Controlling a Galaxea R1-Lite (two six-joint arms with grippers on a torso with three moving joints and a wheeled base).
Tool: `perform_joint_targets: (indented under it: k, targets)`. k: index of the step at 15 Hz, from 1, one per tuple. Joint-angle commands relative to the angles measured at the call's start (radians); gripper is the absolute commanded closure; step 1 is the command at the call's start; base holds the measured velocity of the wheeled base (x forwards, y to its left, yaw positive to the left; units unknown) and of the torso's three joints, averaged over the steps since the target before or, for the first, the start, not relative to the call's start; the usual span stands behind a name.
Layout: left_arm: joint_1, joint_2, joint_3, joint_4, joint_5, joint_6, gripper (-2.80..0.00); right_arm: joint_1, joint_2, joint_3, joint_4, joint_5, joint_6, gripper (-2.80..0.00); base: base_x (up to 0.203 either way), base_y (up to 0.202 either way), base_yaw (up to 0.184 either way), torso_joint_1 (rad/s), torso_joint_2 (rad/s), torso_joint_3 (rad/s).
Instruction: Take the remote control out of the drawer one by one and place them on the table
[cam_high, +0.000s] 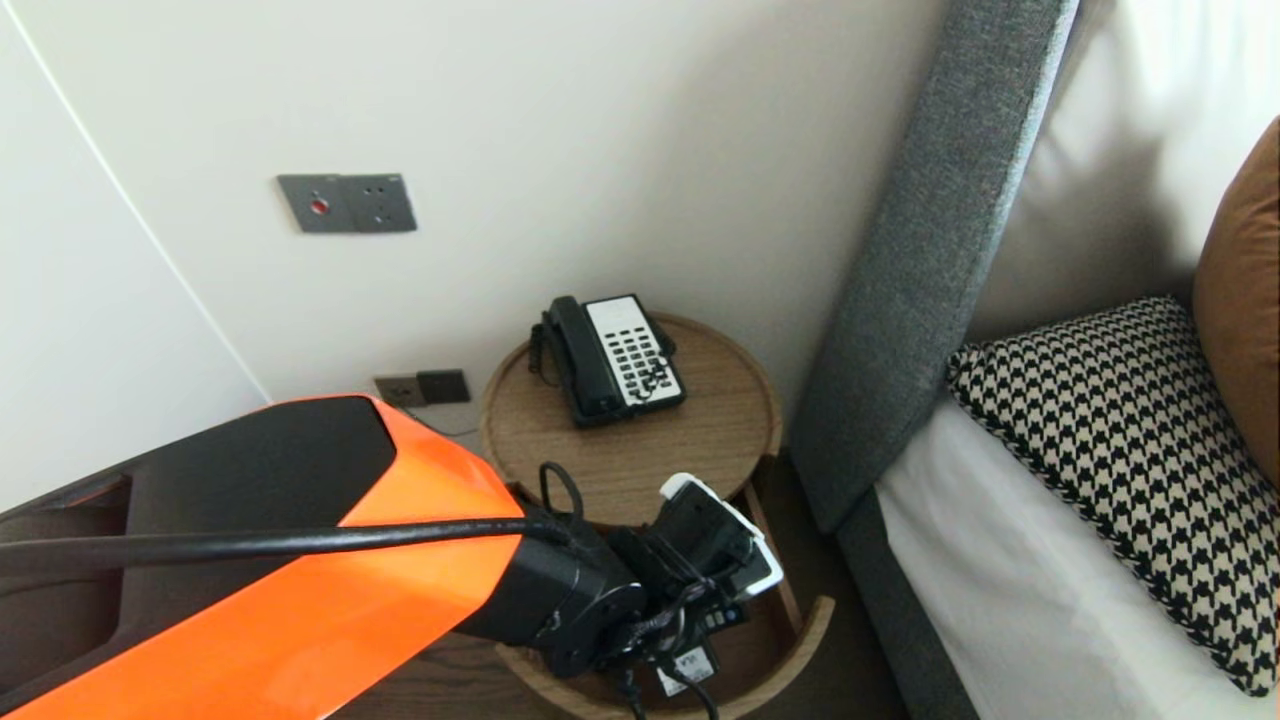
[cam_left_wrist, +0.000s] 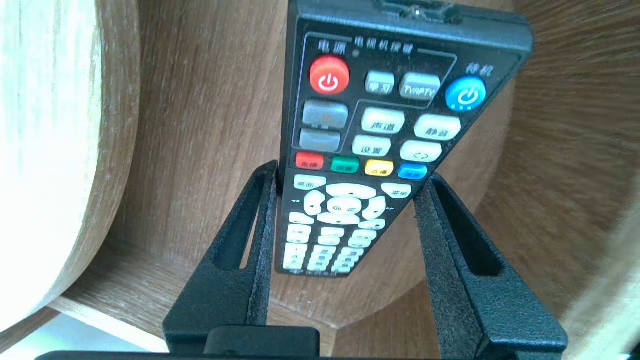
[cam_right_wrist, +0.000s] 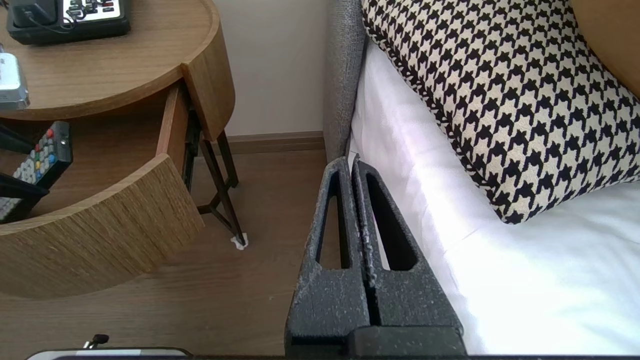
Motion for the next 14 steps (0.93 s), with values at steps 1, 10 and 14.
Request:
perform_joint_targets:
  k: [1, 10, 14]
  targets:
    - [-0.004, -0.011, 0.008, -0.003, 0.002, -0.011, 0.0, 0.001, 0.001, 0.0, 0.0, 0.0, -0.001, 0.0, 0.0, 0.0, 0.0, 0.0, 0.0, 0.0]
    - [-0.002, -0.076, 0.042, -0.007, 0.002, -0.043, 0.0, 0.001, 0.001, 0.0, 0.0, 0.0, 0.0, 0.0, 0.0, 0.0, 0.0, 0.0, 0.0, 0.0]
    - [-0.002, -0.081, 0.037, -0.007, 0.009, -0.051, 0.0, 0.001, 0.002, 0.0, 0.0, 0.0, -0.001, 0.0, 0.0, 0.0, 0.0, 0.0, 0.0, 0.0]
